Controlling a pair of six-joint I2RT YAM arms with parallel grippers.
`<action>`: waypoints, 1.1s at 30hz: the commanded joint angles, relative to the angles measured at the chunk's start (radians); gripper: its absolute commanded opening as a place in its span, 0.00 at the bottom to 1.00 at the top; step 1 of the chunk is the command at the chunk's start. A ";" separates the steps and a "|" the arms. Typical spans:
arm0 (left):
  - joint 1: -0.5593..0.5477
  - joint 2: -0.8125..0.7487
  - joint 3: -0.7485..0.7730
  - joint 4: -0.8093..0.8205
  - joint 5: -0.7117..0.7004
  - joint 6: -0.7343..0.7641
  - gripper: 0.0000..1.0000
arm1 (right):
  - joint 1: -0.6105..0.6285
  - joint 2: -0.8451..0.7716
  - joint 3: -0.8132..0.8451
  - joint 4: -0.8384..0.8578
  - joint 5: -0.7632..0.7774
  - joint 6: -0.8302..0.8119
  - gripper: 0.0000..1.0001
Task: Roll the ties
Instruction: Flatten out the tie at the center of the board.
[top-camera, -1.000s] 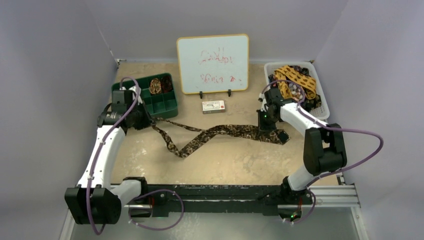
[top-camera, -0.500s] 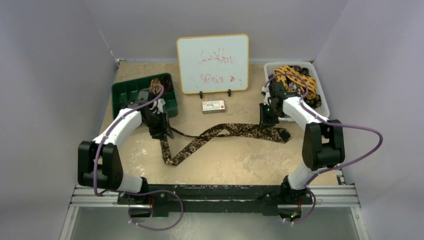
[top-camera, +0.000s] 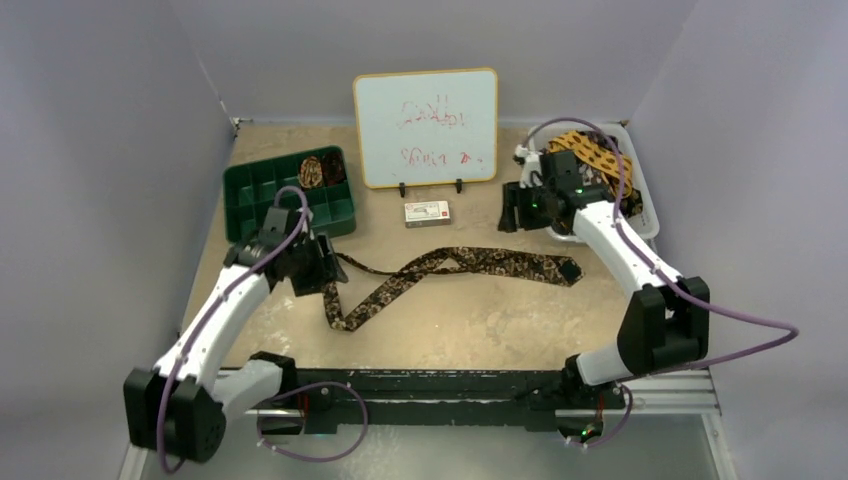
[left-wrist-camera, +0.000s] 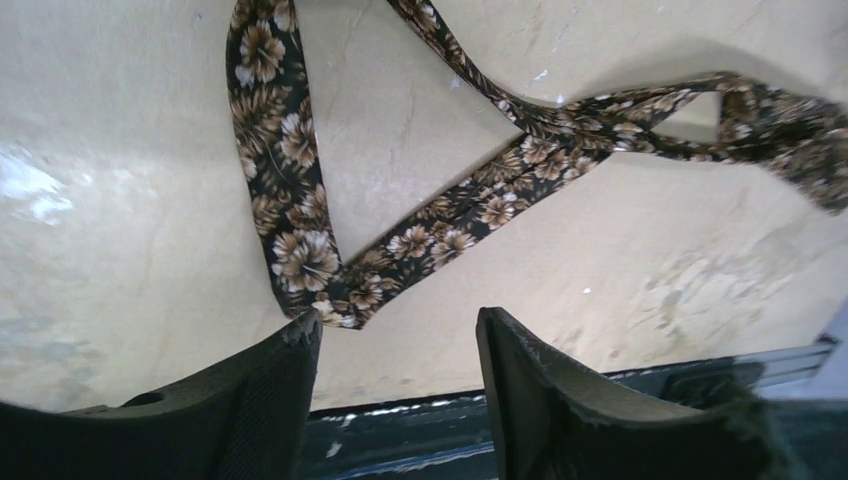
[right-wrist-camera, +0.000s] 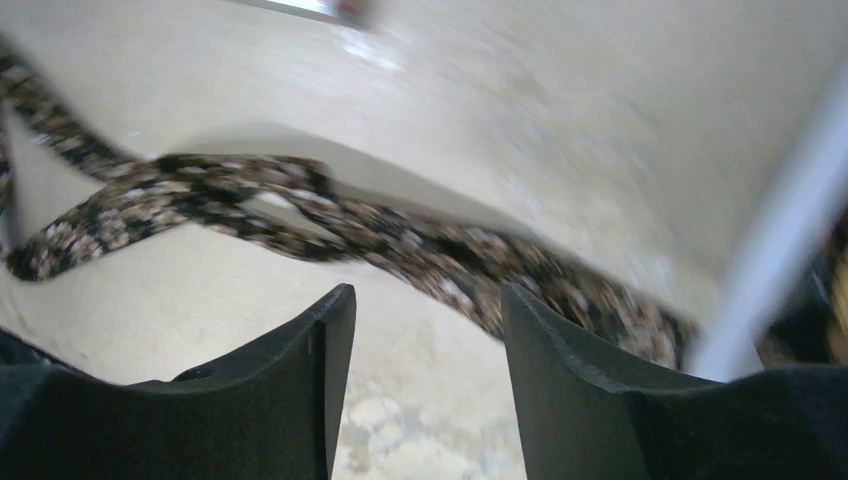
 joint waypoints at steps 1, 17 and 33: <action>0.000 -0.152 -0.174 0.120 0.024 -0.251 0.59 | 0.189 0.004 -0.045 0.277 -0.185 -0.190 0.60; -0.001 -0.169 -0.309 0.206 0.038 -0.324 0.60 | 0.452 0.231 -0.028 0.415 -0.197 -0.694 0.82; 0.000 -0.154 -0.274 0.199 0.035 -0.266 0.60 | 0.462 0.325 0.010 0.308 -0.135 -0.798 0.98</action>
